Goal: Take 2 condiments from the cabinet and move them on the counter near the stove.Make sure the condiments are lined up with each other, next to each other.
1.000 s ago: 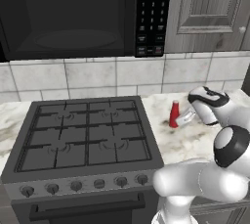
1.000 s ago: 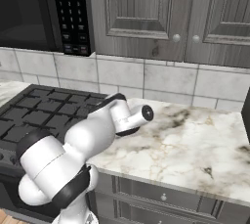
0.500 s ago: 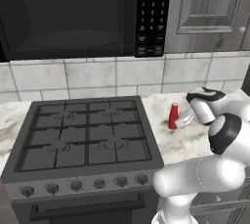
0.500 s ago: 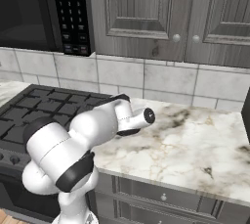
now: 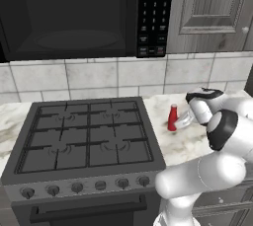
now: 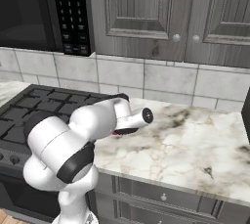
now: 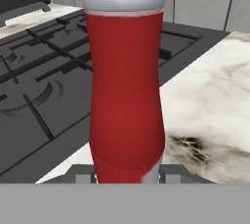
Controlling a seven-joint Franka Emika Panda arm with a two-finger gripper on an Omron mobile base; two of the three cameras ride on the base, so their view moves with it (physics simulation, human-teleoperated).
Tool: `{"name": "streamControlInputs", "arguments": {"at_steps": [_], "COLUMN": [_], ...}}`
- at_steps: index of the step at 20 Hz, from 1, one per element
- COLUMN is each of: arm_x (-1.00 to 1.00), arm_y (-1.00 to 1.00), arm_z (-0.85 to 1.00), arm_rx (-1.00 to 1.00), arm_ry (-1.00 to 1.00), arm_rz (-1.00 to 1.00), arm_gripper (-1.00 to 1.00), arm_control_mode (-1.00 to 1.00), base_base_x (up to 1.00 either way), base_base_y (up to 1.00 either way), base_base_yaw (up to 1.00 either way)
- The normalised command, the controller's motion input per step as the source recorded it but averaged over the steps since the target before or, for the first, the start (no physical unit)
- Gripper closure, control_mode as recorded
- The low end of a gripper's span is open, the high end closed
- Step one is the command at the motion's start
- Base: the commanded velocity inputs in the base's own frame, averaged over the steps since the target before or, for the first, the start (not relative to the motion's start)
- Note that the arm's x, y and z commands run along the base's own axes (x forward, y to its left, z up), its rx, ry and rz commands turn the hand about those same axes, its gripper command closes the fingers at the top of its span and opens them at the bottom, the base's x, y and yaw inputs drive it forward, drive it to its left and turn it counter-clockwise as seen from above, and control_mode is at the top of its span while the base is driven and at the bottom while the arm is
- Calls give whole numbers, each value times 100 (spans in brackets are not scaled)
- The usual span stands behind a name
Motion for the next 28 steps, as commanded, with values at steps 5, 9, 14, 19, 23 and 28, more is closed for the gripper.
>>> {"name": "streamControlInputs", "arguments": {"at_steps": [5, 9, 14, 19, 23, 28], "arm_x": [2, 3, 4, 4, 0, 0], "arm_y": [8, 7, 4, 1, 0, 0], "arm_z": [-16, -14, -11, -9, -11, -3], "arm_rx": [0, 0, 0, 0, 0, 0], "arm_ry": [0, 0, 0, 0, -4, 0], "arm_rz": [0, 0, 0, 0, 0, 0], "arm_gripper": [100, 100, 100, 100, 100, 100], "arm_control_mode": [-100, -100, -100, -100, -100, -100], "base_base_x": [0, 0, 0, 0, 0, 0], "base_base_y": [0, 0, 0, 0, 0, 0], "base_base_yaw": [0, 0, 0, 0, 0, 0]}}
